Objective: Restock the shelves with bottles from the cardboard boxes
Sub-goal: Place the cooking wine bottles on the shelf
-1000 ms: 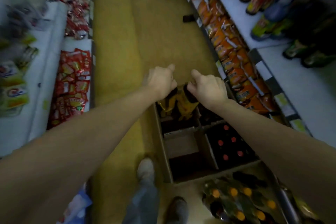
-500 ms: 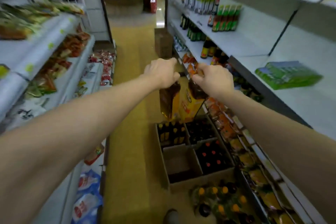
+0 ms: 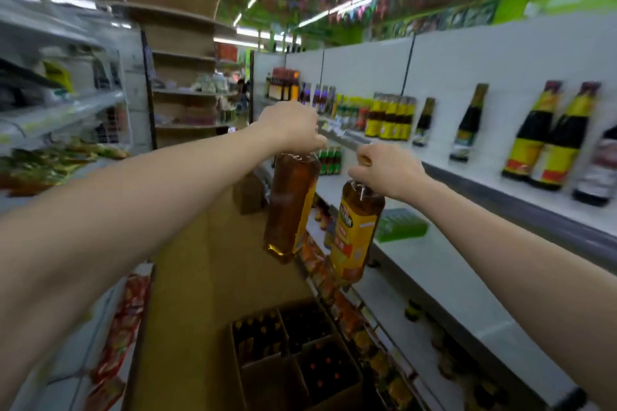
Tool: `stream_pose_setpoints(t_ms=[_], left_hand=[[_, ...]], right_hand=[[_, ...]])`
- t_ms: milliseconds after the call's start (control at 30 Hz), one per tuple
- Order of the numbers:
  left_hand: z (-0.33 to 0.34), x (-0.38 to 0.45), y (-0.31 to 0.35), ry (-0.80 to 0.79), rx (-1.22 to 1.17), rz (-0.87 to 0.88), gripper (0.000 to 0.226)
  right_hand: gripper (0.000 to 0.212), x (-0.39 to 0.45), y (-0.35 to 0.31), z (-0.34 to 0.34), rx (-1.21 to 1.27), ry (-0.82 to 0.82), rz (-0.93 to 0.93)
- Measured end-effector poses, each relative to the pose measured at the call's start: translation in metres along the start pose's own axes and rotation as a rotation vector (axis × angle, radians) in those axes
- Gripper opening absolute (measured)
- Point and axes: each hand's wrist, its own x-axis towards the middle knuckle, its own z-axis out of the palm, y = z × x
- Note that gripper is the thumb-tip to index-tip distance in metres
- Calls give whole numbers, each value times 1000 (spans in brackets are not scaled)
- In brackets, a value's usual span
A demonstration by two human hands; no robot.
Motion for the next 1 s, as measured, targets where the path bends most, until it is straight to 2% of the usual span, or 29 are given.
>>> stream_pose_setpoints(t_ms=[167,433,867,1000], left_hand=[[-55,-13,86,67,-5,53,41],[-117,-12,220,126,-134,167,40],[-177,54,406,343,-383,610,45],[-187,60,453,430,-512,666,45]], right_hand=[[31,-73,40,-75,-21,124,60],[31,-162,115,-178,-100,174,172],[29,-241,218,-285,-290,418,535],[25,-272,242,-310,-367,469,626]])
